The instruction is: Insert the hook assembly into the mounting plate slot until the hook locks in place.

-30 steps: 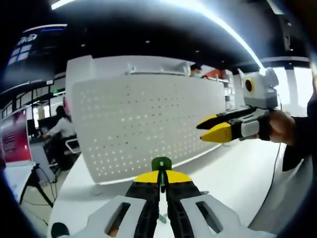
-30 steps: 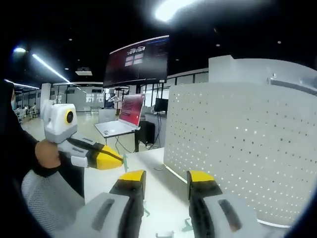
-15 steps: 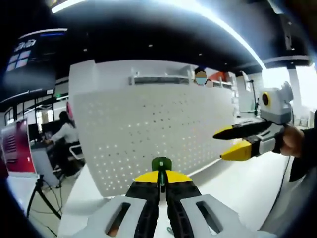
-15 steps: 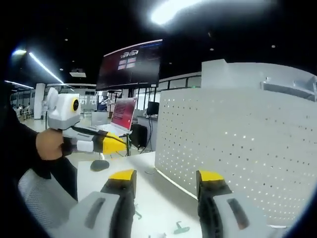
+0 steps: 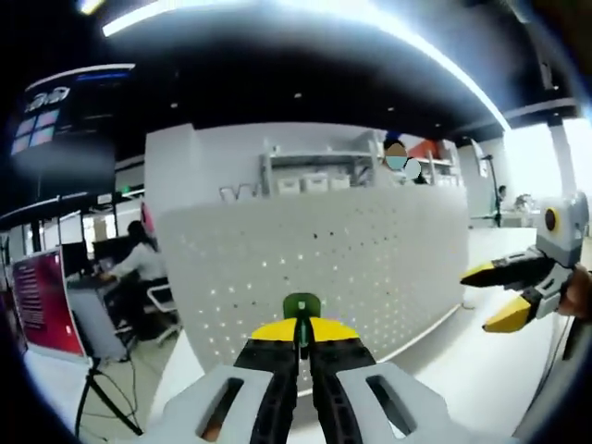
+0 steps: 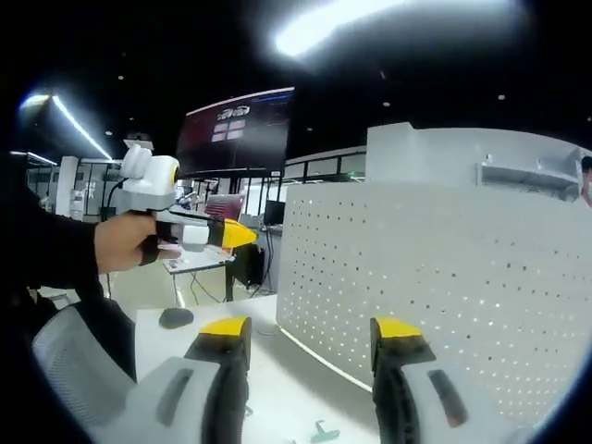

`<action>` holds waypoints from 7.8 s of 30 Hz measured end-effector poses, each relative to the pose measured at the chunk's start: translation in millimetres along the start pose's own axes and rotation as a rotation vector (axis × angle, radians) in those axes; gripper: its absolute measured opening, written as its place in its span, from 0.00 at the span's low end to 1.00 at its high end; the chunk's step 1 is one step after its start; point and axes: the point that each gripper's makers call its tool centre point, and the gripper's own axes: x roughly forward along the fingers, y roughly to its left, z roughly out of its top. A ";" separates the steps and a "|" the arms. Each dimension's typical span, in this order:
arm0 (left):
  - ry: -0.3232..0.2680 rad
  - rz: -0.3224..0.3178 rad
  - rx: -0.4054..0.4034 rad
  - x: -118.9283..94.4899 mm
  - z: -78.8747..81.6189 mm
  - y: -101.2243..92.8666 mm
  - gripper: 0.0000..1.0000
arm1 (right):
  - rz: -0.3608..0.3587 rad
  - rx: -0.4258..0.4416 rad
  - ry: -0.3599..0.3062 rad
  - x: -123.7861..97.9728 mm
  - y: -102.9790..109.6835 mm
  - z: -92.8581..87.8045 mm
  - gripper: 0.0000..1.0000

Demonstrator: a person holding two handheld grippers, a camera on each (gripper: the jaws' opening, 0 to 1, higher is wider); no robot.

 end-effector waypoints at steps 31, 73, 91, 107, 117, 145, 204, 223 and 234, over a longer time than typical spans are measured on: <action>-0.019 0.013 -0.070 119.3 57.2 -31.3 0.03 | -0.059 0.009 -0.070 -14.2 -21.5 23.3 0.48; 0.011 0.063 0.001 145.1 50.4 -30.9 0.03 | -0.025 0.062 -0.084 -15.5 -20.0 25.9 0.46; 0.029 0.163 0.417 145.8 52.9 -39.0 0.05 | -0.019 0.065 -0.064 -13.1 -19.6 19.7 0.45; -0.009 0.148 0.302 143.8 51.8 -36.8 0.06 | -0.022 0.067 -0.066 -14.0 -20.6 20.4 0.45; -0.036 0.113 0.064 143.7 51.0 -32.3 0.07 | -0.021 0.068 -0.070 -14.6 -20.8 22.1 0.44; -0.015 0.068 0.077 127.5 41.3 -44.5 0.21 | -0.021 0.058 -0.058 -13.6 -20.8 18.9 0.44; -0.005 -0.033 -0.053 28.3 -34.5 -66.7 0.27 | -0.065 0.070 0.112 2.9 -39.5 -45.3 0.42; 0.026 -0.023 -0.120 26.7 -78.7 -54.4 0.26 | -0.062 0.074 0.264 11.4 -37.8 -100.1 0.41; 0.042 -0.051 -0.159 30.7 -92.8 -53.7 0.25 | -0.073 0.082 0.362 14.1 -38.3 -134.7 0.41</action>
